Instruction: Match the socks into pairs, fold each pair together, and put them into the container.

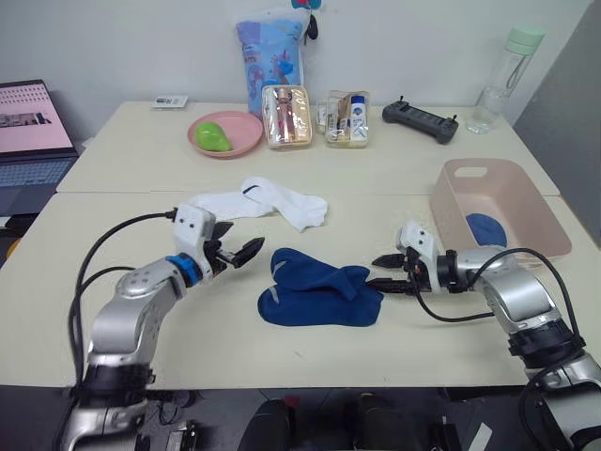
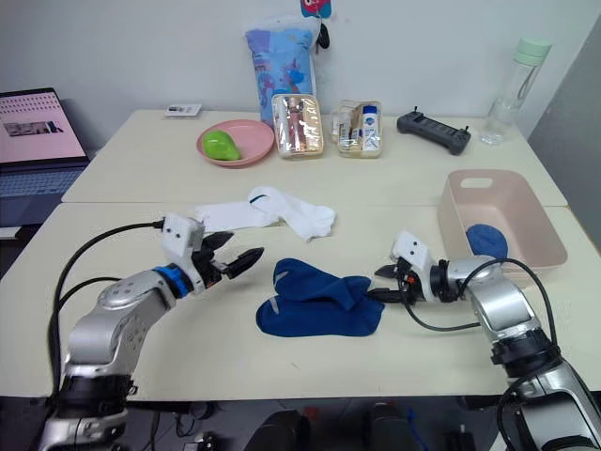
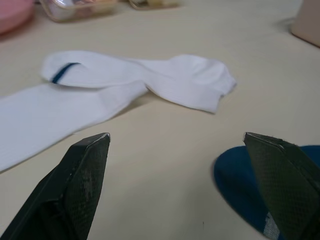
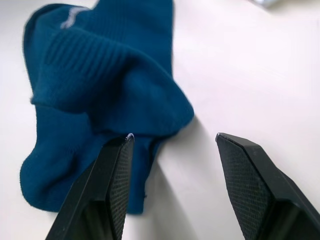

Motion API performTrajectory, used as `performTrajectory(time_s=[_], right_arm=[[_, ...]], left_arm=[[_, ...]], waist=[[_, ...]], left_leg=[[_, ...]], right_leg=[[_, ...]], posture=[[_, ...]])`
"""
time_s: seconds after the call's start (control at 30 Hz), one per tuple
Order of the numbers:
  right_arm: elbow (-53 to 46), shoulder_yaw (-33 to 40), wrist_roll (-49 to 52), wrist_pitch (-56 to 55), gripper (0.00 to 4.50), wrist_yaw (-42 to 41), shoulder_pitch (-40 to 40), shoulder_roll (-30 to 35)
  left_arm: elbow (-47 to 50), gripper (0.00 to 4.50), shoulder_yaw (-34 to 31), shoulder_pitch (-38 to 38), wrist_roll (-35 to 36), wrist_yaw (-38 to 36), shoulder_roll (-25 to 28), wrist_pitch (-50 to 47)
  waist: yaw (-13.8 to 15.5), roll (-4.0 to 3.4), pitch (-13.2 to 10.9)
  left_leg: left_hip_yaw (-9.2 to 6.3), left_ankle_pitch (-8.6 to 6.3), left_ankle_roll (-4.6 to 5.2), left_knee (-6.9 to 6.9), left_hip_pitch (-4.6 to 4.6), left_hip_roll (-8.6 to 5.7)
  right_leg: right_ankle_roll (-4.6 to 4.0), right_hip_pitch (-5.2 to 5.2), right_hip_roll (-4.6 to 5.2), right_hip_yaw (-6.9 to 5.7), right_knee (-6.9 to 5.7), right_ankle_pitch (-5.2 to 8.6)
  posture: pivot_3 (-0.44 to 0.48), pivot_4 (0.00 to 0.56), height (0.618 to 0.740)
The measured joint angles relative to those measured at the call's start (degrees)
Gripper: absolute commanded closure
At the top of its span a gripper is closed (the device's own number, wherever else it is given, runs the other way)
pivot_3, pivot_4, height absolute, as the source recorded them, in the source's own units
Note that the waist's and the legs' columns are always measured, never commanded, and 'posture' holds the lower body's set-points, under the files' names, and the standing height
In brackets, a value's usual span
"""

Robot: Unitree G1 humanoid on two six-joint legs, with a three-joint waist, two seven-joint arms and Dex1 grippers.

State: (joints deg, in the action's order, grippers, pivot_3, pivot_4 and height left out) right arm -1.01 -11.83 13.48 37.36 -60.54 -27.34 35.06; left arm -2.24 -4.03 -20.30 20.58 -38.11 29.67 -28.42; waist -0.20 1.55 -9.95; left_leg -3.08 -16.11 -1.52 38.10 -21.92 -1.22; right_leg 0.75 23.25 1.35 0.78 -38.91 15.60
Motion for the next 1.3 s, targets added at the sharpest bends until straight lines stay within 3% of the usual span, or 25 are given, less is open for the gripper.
performTrajectory(time_s=[0.13,0.2,0.33,0.43,0.6,0.63,0.8,1.1,1.3], right_arm=[[-2.8,0.0,1.9,4.6,1.68,1.5,1.0,-0.1],[-3.5,0.0,2.3,5.9,1.68,2.5,1.5,-1.1],[-5.2,-0.7,3.6,7.4,1.68,3.8,1.4,-3.0],[-5.3,-0.7,4.1,8.1,2.31,4.2,1.4,-3.8],[-3.4,-0.3,5.4,8.0,4.07,4.6,0.0,-4.9],[-3.0,-0.3,5.7,8.0,4.48,4.6,-0.8,-5.0],[-2.6,0.5,6.4,8.1,4.48,4.0,-3.5,-4.7],[0.2,-3.1,4.6,4.1,4.48,-4.2,-8.6,2.3],[7.4,-8.3,-3.8,-3.0,4.48,-5.2,-15.9,3.3]], left_arm=[[-6.6,0.22,3.7,-1.9,-1.9,-3.7,-1.0,2.9],[-8.0,0.66,5.1,-1.9,-3.1,-5.5,-0.7,3.9],[-7.9,1.98,6.5,-1.7,-4.4,-7.7,-0.4,5.3],[-7.3,2.96,6.1,-0.9,-4.2,-8.1,-0.3,5.2],[-5.4,4.5,5.9,0.6,-4.0,-8.5,-0.2,5.1],[-4.9,4.5,5.8,0.9,-3.9,-8.3,-0.3,5.0],[-3.7,4.5,4.3,1.8,-3.1,-6.8,-1.1,4.2],[10.0,4.5,-1.0,7.7,3.0,-2.8,-1.8,-2.6],[16.4,4.5,-1.1,13.1,4.2,3.7,-7.2,-4.0]], waist=[[-0.3,0.0,0.0],[-0.3,0.0,0.0],[-0.2,0.0,0.0],[-0.2,0.0,0.0],[-0.3,0.0,0.0],[-0.3,-0.01,0.0],[-0.3,0.0,0.0],[-0.4,0.0,0.0],[-0.2,0.0,0.0]], left_leg=[[-0.01,0.0,0.0,-0.01,0.0,0.03],[-0.01,0.0,0.0,-0.01,0.0,0.03],[-0.01,0.0,0.01,0.0,-0.01,0.02],[-0.01,0.0,0.01,0.0,-0.01,0.02],[-0.01,0.0,0.01,0.0,0.01,0.03],[-0.01,0.0,0.01,0.0,0.01,0.02],[-0.03,-0.01,0.02,0.0,-0.01,0.03],[-0.01,-0.01,0.02,0.0,0.0,0.04],[-0.02,-0.01,0.02,0.0,0.0,0.04]], right_leg=[[0.0,0.03,-0.01,-0.02,-0.02,0.0],[0.0,0.03,-0.02,-0.01,-0.04,0.0],[0.0,0.02,-0.01,-0.01,-0.03,0.0],[0.0,0.02,-0.01,-0.01,-0.03,0.0],[0.0,0.02,-0.01,0.0,-0.04,0.0],[0.0,0.02,-0.01,0.0,-0.05,0.0],[0.0,0.02,-0.01,-0.03,-0.04,0.0],[0.0,0.02,-0.01,-0.01,-0.03,0.0],[0.0,0.02,-0.01,-0.03,-0.03,0.0]], posture=[[0.0,0.15,0.74],[0.0,0.15,0.74],[0.0,0.15,0.74],[0.0,0.15,0.74],[0.0,0.15,0.74],[0.0,0.15,0.74],[0.0,0.15,0.74],[0.0,0.15,0.74],[0.0,0.15,0.74]])
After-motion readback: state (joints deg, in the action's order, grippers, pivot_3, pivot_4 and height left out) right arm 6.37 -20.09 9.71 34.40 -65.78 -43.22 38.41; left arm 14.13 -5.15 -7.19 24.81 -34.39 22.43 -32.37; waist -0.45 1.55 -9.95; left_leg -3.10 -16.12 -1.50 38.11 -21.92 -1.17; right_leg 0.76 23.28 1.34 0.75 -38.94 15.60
